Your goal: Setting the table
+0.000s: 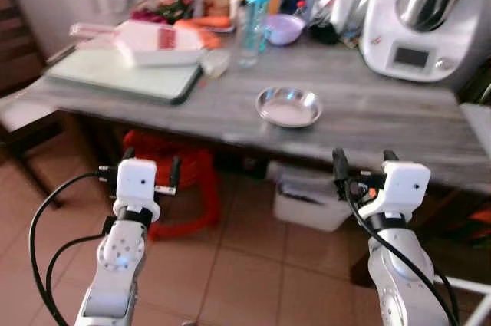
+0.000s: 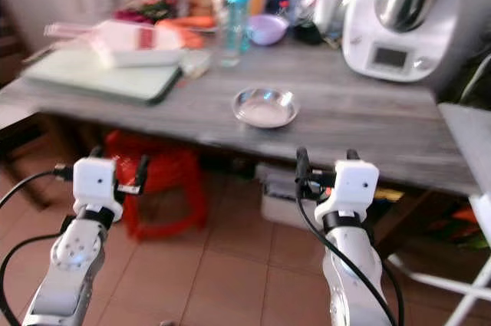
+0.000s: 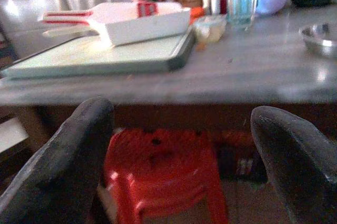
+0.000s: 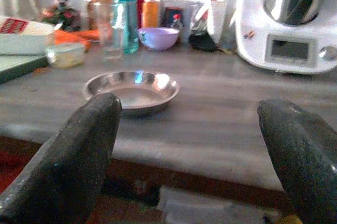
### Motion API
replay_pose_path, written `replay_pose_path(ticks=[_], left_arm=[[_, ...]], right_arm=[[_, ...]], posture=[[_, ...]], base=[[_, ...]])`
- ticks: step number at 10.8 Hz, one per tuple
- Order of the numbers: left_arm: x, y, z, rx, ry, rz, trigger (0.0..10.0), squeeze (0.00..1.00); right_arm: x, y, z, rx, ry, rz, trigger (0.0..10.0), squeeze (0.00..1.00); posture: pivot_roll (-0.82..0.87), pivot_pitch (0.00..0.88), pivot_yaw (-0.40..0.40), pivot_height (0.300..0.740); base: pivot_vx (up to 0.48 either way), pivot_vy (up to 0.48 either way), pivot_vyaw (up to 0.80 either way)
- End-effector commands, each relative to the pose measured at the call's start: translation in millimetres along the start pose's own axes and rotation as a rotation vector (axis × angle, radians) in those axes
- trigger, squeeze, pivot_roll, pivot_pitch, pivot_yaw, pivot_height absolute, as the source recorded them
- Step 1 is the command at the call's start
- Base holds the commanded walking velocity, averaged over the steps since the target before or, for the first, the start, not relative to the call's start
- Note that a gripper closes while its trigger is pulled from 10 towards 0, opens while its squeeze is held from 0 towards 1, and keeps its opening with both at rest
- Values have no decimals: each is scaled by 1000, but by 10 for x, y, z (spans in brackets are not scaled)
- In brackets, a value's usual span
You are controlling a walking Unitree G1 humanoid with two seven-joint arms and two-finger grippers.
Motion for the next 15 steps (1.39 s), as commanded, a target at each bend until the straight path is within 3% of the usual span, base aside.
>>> replay_pose_path(ticks=[1,8,15], left_arm=[[-11,52,5,-20,-7,-6,10000,0],[35,94,-16,-98,45,-28,10000,0],[38,200,-52,-157,45,-62,10000,0]], right_arm=[[-5,66,4,-26,-2,-6,10000,0],[-19,23,52,-12,10,-2,10000,0],[2,10,49,-6,15,-2,10000,0]], posture=[[61,30,-22,740],[68,40,-18,740],[56,47,-23,740]], base=[[-304,0,0],[-43,0,0],[0,-293,0]])
Point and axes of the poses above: a point about 5 cm out from each wrist's last joint towards the gripper, its own z axis pointing out of the wrist towards the gripper, its own x axis along the axis of the wrist's last joint, y = z × x, the point moved 2 cm from there along z, pointing out of the wrist towards the gripper, and after that the axes turned 10 degrees about z, right-handed, at the moved point
